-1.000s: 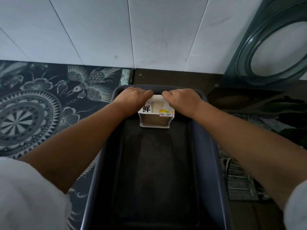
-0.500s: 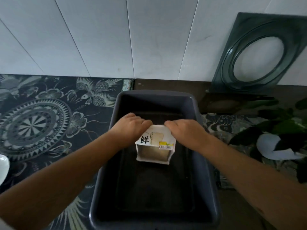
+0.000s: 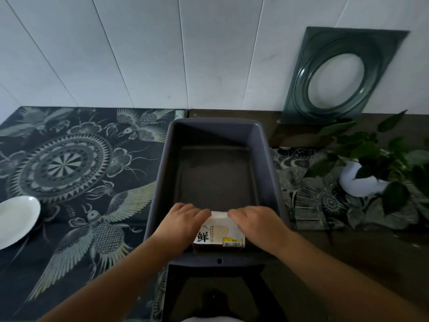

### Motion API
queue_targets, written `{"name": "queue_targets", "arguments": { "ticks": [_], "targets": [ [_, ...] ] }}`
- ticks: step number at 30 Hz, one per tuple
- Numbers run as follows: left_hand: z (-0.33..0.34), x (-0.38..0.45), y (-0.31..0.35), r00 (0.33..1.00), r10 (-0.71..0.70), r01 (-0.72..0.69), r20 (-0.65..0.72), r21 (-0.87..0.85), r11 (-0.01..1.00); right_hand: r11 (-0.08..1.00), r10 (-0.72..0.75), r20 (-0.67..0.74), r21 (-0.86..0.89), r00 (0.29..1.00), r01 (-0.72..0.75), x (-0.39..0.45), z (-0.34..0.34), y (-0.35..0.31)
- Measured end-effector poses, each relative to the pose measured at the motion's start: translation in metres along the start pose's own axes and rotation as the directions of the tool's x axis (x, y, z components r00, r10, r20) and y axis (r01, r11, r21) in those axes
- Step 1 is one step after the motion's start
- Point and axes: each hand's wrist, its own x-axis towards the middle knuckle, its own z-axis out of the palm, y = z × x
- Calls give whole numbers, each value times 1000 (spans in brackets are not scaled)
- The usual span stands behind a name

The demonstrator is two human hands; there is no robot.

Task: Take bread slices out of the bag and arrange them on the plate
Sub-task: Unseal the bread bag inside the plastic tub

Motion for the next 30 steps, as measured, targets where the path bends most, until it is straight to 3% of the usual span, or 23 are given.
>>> {"name": "queue_targets", "arguments": {
  "ticks": [5, 11, 16, 20, 26, 30],
  "targets": [
    [1, -16, 13, 996, -82, 82, 23, 16, 997, 998, 67, -44, -3, 997, -68, -14, 6, -19],
    [-6, -31, 25, 986, -143, 135, 82, 96, 986, 976, 196, 18, 93, 980, -197, -18, 3, -34],
    [-17, -22, 32, 982, -122, 97, 142, 171, 981, 897, 336, 130, 256, 933, -359, -12, -3, -32],
    [-15, -7, 36, 967, -156, 116, 203, 196, 974, 852, 319, 253, 346, 913, -394, -10, -7, -25],
    [-23, -5, 29, 977, -98, 76, 188, 121, 990, 895, 323, 215, 247, 922, -371, -9, -3, -31],
    [-36, -12, 32, 987, -1, -24, 161, 150, 988, 962, 251, 128, 73, 959, -262, -10, 1, -39]
  ]
}}
